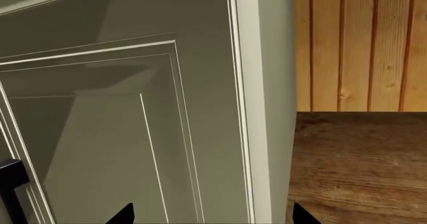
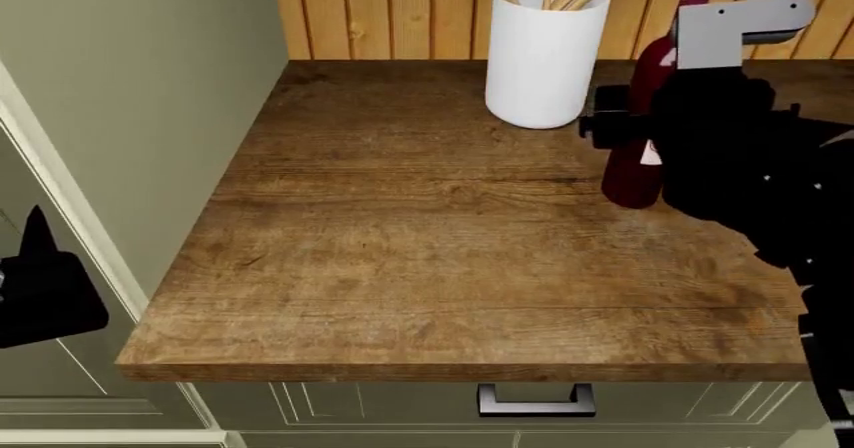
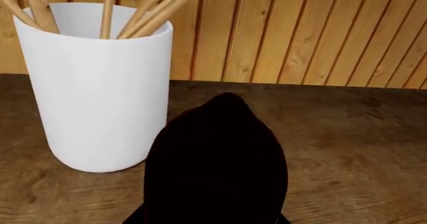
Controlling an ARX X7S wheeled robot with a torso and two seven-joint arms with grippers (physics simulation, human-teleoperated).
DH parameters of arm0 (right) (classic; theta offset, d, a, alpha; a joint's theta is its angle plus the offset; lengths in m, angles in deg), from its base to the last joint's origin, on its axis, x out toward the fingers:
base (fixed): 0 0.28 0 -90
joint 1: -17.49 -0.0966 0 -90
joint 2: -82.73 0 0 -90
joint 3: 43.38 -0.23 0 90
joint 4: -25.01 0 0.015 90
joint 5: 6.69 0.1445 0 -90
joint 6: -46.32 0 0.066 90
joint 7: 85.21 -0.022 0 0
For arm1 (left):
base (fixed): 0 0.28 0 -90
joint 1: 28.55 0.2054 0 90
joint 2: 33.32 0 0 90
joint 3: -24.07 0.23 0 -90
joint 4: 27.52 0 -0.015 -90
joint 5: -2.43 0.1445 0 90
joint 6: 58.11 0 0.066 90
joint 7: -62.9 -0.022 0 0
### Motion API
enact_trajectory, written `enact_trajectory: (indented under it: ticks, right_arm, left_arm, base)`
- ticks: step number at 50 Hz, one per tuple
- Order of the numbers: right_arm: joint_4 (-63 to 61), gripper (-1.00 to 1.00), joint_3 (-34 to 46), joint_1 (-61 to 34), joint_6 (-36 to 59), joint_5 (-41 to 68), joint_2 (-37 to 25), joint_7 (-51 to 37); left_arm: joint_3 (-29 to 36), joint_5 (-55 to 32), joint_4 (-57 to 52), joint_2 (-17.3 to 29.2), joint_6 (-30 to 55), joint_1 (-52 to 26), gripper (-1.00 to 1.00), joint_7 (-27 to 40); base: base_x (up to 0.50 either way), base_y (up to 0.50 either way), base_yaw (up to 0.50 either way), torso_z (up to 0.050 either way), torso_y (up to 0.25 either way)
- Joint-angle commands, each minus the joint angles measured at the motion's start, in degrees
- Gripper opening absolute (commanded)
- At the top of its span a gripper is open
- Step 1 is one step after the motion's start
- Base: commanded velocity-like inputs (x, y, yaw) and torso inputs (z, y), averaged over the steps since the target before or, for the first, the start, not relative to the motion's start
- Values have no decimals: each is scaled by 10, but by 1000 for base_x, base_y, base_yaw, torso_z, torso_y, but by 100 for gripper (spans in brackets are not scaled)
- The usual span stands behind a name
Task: Move the drinks to the dining counter.
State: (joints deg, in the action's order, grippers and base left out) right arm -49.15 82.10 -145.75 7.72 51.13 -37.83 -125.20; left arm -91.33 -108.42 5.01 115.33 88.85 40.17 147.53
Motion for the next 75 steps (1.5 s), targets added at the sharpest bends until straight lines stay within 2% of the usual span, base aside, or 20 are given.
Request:
enact_trajectory:
  ticks: [1, 12, 15, 19, 20, 28, 36, 61, 67, 75]
  right_arm:
    - [13, -100, 5, 1, -9, -6, 2, 14]
    - [-94, -100, 6, 25, -37, -26, -34, -16]
    - [-154, -100, -30, 39, -51, 8, -52, -29]
    - [-218, -100, -40, 43, -43, 26, -72, -43]
    - [-269, -100, -50, 48, -33, 46, -85, -65]
    - [-351, -100, -66, 48, -1, 94, -104, -112]
    - [-369, -100, -69, 38, 11, 113, -104, -121]
    - [-381, -100, -60, 19, 20, 125, -90, -113]
    - [-388, -100, -38, 13, 23, 96, -92, -98]
    - [-391, -100, -31, 9, 28, 89, -95, -97]
  left_arm:
    - [-4, 4, 0, -3, 1, 5, 100, -4]
    - [-6, 8, 2, -4, 1, 7, 100, -8]
    - [-8, 12, 2, -8, 3, 10, 100, -11]
    - [-15, 13, 2, -10, 4, 16, 100, -14]
    - [-13, 17, 1, -13, 6, 17, 100, -15]
    - [-13, 12, -1, -9, 2, 15, 100, -12]
    - [-6, 11, 0, -6, -1, 9, 100, -9]
    - [-39, 17, -2, -17, 9, 33, 100, -27]
    - [-53, 17, -4, -20, 12, 43, 100, -29]
    - [-53, 26, -3, -29, 18, 47, 100, -36]
  base:
    - [0, 0, 0, 0, 0]
    - [0, 0, 0, 0, 0]
    - [0, 0, 0, 0, 0]
    - [0, 0, 0, 0, 0]
    - [0, 0, 0, 0, 0]
    - [-37, 0, 0, 0, 0]
    - [-492, 1, 0, 0, 1]
    - [-500, 1, 0, 0, 0]
    - [0, 31, 0, 0, 0]
    - [1, 500, 0, 1, 0]
